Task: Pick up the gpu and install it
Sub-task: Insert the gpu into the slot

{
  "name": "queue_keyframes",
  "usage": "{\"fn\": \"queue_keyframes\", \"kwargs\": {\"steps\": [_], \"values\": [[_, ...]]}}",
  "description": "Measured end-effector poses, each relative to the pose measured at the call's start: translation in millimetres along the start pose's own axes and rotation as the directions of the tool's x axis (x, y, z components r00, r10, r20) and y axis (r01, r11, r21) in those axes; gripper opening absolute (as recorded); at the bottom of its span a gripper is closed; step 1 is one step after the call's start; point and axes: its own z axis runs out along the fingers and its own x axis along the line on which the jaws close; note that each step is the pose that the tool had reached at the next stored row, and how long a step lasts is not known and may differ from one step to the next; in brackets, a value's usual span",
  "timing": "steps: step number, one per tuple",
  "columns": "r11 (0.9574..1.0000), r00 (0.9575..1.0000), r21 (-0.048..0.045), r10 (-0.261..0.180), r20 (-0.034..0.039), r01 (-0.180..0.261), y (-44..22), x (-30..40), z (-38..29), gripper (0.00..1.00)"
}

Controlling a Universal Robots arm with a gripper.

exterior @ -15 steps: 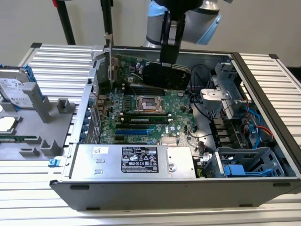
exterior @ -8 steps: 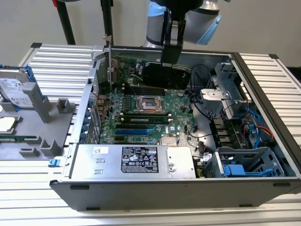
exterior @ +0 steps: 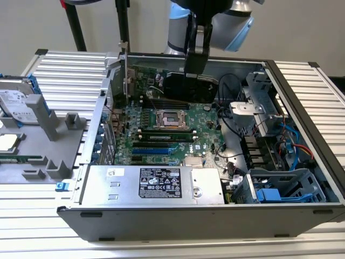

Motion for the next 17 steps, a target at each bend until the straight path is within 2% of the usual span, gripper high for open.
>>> {"fn": "queue_keyframes", "kwargs": {"steps": [17], "values": [[0.9998,0.9998,0.0045,-0.021,-0.0006,0.021,-1.7,-0.2,9.8,0.00]]}}
